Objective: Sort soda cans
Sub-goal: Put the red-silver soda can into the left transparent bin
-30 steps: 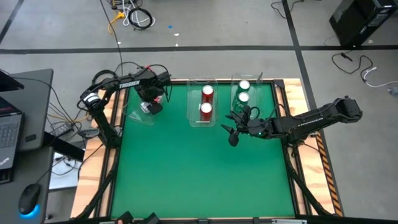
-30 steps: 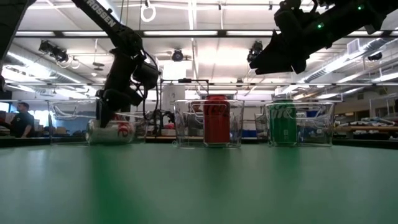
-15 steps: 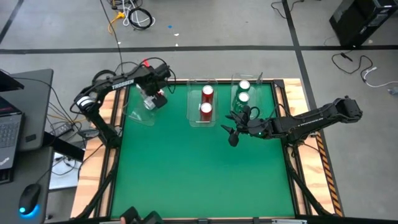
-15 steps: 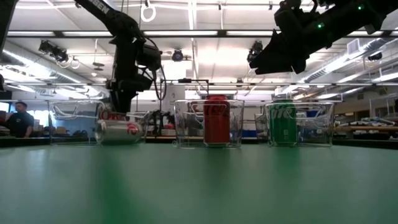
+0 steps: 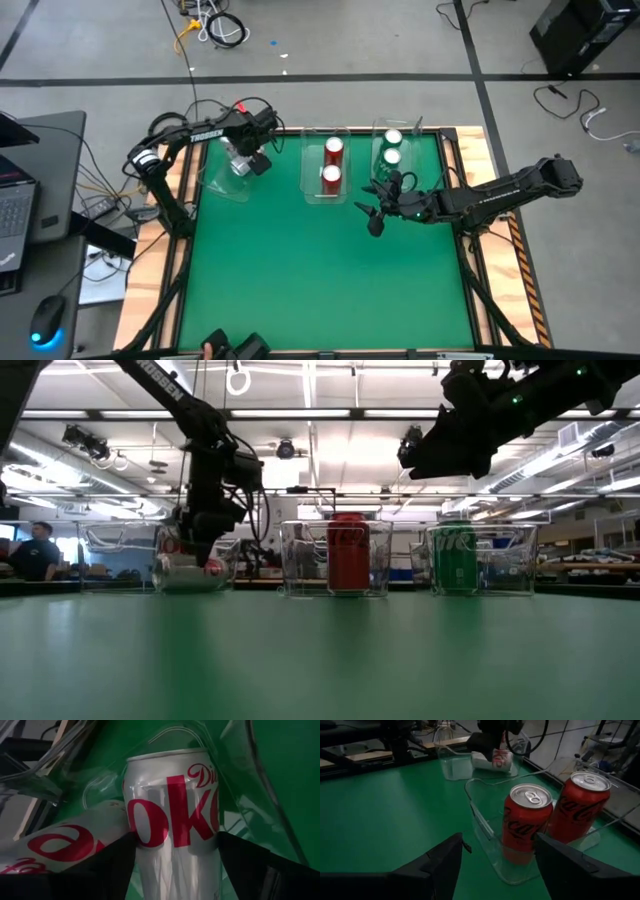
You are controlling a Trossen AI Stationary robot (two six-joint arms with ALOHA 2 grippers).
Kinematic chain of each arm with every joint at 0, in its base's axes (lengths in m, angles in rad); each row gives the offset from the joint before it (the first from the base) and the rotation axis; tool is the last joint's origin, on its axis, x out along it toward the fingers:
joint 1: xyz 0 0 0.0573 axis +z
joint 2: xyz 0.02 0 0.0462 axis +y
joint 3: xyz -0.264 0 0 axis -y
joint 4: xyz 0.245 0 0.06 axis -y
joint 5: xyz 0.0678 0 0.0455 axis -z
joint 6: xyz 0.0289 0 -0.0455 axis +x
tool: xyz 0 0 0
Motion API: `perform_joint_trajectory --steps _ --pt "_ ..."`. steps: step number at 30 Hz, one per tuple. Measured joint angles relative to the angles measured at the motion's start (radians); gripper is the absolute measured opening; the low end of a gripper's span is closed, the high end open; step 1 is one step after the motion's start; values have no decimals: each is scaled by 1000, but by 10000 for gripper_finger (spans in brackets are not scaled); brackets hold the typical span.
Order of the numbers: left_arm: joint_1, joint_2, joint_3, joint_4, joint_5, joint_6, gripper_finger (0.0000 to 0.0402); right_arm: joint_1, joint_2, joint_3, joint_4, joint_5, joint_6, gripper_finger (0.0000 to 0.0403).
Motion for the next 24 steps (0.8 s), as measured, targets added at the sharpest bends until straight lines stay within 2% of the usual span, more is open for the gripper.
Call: perform_joint_trajectory --steps 5,12,17,24 --pt "-2 12 0 6 -12 21 293 0 0 0 -1 -2 0 252" --pt "-2 13 0 -4 26 31 293 0 0 0 -1 -3 -2 252" --pt "-20 9 4 -119 -4 42 292 0 0 0 -1 -3 -3 254" --pt "-78 2 -3 -311 30 -20 269 0 0 0 0 -3 -3 253"
